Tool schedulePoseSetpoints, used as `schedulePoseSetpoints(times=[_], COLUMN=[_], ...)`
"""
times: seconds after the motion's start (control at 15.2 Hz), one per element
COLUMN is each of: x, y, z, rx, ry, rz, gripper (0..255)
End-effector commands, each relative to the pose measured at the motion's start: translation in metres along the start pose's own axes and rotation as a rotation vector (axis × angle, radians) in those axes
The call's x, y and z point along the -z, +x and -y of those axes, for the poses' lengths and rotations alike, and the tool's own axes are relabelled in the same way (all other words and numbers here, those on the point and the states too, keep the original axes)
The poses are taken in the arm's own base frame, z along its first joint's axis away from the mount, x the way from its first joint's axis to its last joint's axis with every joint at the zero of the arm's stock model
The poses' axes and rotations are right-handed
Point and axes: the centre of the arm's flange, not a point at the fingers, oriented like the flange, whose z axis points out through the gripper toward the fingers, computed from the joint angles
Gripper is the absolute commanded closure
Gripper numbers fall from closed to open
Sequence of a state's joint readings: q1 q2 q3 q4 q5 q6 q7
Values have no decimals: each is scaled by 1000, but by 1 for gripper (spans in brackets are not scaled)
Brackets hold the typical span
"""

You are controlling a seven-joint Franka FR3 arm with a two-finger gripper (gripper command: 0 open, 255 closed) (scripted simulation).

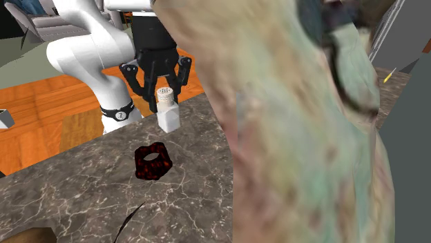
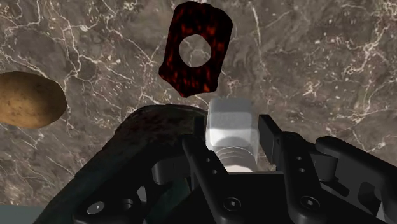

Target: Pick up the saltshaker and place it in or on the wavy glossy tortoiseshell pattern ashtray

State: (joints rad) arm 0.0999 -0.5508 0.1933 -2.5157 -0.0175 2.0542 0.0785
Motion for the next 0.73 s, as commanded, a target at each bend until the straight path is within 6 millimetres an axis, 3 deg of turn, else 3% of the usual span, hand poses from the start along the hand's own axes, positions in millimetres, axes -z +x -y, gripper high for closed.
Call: schedulePoseSetpoints(times=[0.0,0.13,0.66], x=[-2,-1,-42], y=[-18,-41,-45], z=[-23,-52,-47], rx=[1,1,1], ry=[1,1,1], rz=[0,0,0], gripper=[255,255,255])
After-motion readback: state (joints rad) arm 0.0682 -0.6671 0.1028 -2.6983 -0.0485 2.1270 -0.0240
